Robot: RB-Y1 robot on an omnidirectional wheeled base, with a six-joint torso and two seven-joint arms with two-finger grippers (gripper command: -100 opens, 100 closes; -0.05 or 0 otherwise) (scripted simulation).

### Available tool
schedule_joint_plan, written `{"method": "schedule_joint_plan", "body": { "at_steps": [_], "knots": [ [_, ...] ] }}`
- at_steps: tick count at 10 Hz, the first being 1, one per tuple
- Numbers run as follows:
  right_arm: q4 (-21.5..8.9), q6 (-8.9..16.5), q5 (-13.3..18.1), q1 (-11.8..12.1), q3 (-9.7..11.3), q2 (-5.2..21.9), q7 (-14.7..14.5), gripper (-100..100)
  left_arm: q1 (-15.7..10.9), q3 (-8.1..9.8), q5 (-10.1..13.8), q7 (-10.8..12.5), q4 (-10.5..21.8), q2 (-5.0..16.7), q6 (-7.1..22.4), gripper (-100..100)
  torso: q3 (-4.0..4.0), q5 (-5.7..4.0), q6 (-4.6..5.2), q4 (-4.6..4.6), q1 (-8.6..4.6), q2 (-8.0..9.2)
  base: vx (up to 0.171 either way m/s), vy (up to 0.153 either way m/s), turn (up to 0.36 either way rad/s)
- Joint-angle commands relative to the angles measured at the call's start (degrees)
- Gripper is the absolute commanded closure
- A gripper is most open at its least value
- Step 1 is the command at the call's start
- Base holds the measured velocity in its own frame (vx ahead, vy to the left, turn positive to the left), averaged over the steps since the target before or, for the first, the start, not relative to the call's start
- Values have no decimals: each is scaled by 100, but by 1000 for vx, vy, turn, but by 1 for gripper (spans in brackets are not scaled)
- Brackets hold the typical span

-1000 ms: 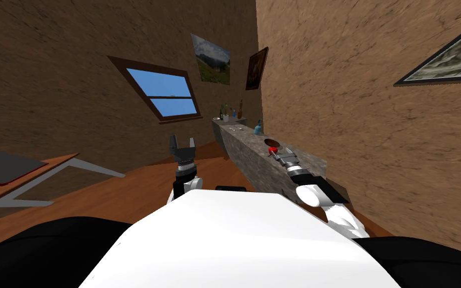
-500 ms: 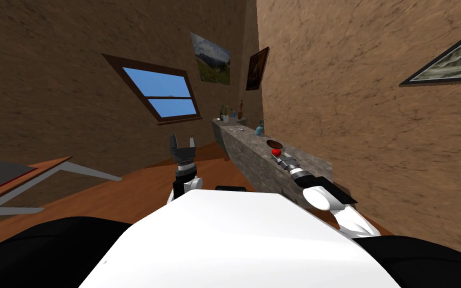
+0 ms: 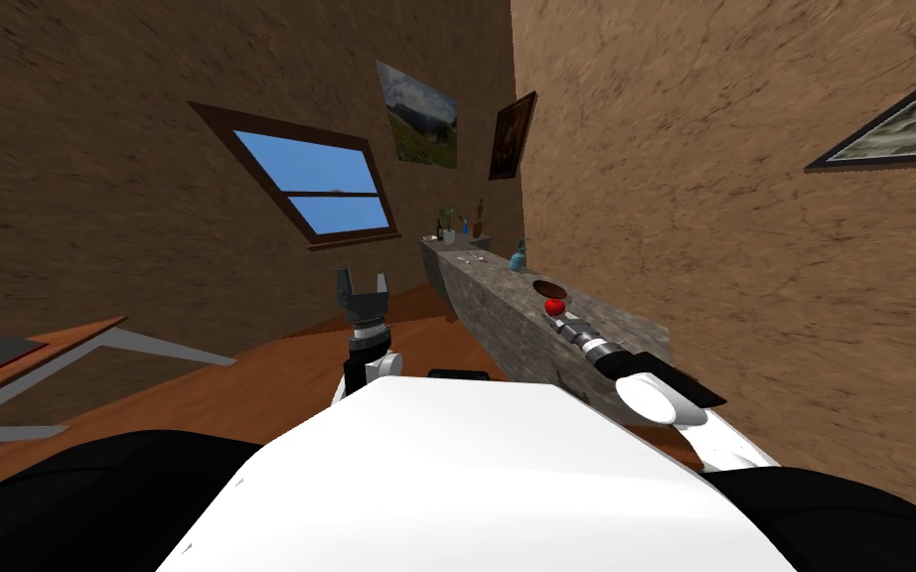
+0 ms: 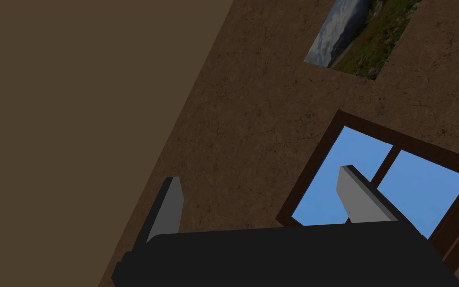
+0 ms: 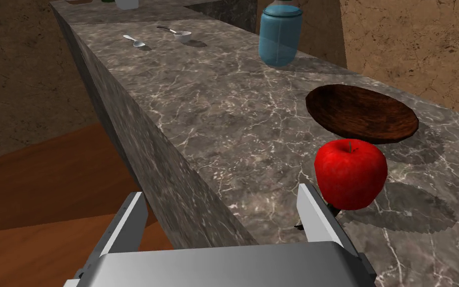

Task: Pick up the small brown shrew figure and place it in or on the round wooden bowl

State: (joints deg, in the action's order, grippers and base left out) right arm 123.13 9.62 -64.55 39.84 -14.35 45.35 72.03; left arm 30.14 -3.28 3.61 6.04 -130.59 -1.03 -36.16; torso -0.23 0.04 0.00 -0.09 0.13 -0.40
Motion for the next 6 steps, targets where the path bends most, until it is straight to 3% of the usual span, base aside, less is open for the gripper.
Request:
{"method": "schedule_joint_plan", "body": {
  "at_steps": [1,2,3,4,5,6],
  "knots": [
    [-97,54,-193,72,20,133,224,-100,0,0,0,0,0,0,0,0,0,0,0,0,0,0,103,52,-20],
    [-216,245,-352,233,-39,302,438,-100,0,0,0,0,0,0,0,0,-1,0,-2,-1,2,1,117,55,-27],
    [-216,245,-464,233,-39,341,526,-100,0,0,0,0,0,0,0,0,-3,1,0,-2,2,-4,99,42,-24],
    [-341,431,-669,401,-98,546,727,-100,0,0,0,0,0,0,0,0,-2,0,-2,-1,-2,0,111,33,-32],
    [-341,431,-726,401,-98,546,820,-100,0,0,0,0,0,0,0,0,-3,-2,-1,-2,-6,-4,88,31,-22],
    [-472,610,-931,574,-156,746,1035,-100,0,0,0,0,0,0,0,0,0,-1,-1,-1,-7,3,127,32,-41]
  ]
}}
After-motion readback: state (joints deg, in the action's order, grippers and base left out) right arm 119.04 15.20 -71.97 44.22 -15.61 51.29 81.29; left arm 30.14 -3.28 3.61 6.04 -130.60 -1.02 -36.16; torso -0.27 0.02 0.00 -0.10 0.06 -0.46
